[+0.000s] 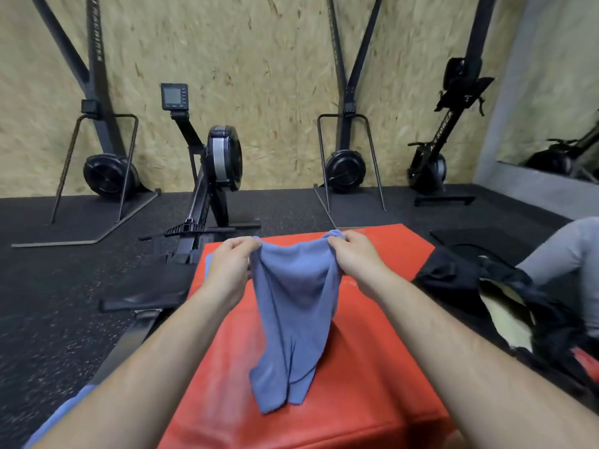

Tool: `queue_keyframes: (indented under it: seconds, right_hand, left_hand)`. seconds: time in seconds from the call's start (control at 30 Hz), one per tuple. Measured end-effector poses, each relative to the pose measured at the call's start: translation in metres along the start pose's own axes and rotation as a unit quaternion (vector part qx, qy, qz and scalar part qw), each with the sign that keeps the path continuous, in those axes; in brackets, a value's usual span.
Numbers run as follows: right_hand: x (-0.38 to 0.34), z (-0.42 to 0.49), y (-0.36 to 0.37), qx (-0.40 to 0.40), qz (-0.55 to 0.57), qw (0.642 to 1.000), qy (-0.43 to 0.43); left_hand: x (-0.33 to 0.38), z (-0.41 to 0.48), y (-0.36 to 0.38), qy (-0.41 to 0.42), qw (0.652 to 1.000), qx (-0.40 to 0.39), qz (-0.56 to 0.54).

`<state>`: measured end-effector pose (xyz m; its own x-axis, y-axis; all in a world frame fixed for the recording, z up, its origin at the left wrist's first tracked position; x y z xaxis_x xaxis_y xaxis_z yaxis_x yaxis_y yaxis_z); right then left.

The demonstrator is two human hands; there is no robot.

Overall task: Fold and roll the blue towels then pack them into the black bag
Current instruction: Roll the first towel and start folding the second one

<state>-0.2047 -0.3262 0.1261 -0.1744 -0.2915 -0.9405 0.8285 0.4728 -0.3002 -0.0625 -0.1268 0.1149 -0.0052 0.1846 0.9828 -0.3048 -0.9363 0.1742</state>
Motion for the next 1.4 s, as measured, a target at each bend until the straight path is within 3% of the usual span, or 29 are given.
queue_keyframes:
  seconds: [0.13, 0.3, 0.43, 0.63, 0.8, 0.9, 1.03, 1.13, 1.3, 1.4]
  right_hand:
    - [0.001, -0.006, -0.004, 0.0, 0.013, 1.0, 0.013]
    - [-0.015, -0.012, 0.006, -0.03, 0.047, 0.998, -0.003]
    - [-0.034, -0.031, 0.031, -0.071, 0.056, 0.994, -0.053]
    - [-0.047, -0.028, 0.026, -0.007, 0.089, 0.993, -0.081]
    - [-0.063, -0.039, 0.033, -0.043, 0.083, 0.988, -0.122]
    - [-0.073, -0.048, 0.036, -0.051, 0.084, 0.984, -0.146]
    - [-0.08, -0.034, 0.011, 0.039, 0.027, 0.986, -0.159]
    - [-0.069, -0.015, -0.016, 0.09, -0.005, 0.989, -0.118]
    - [-0.051, -0.003, -0.018, 0.042, -0.036, 0.996, -0.075]
    - [-0.038, 0.005, -0.019, 0.041, -0.014, 0.999, -0.031]
  left_hand:
    - [-0.015, 0.008, -0.006, -0.104, 0.99, 0.055, -0.077]
    - [-0.009, -0.003, 0.019, -0.154, 0.985, -0.052, -0.059]
    - [-0.005, -0.02, 0.042, -0.146, 0.985, -0.085, -0.036]
    - [0.008, -0.023, 0.041, -0.118, 0.99, -0.072, -0.024]
    - [0.011, -0.023, 0.042, -0.124, 0.986, -0.108, 0.032]
    - [0.007, -0.02, 0.036, -0.119, 0.988, -0.08, 0.052]
    - [0.013, -0.006, 0.011, -0.097, 0.992, -0.025, 0.081]
    - [0.019, 0.008, -0.026, -0.108, 0.992, 0.042, 0.052]
    - [0.019, 0.016, -0.053, -0.142, 0.99, 0.007, 0.008]
    - [0.025, 0.018, -0.067, -0.133, 0.99, 0.038, -0.008]
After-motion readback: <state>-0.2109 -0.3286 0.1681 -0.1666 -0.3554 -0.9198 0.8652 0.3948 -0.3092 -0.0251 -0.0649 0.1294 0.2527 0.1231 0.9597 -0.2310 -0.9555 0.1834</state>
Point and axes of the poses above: each hand's wrist, its own z-axis towards the middle knuckle, its own y-axis out of the palm, x = y × z, the point moved 10 cm from there along z, towards the middle knuckle, and after that the axes turned 13 degrees about x, right-handed, at the moved point
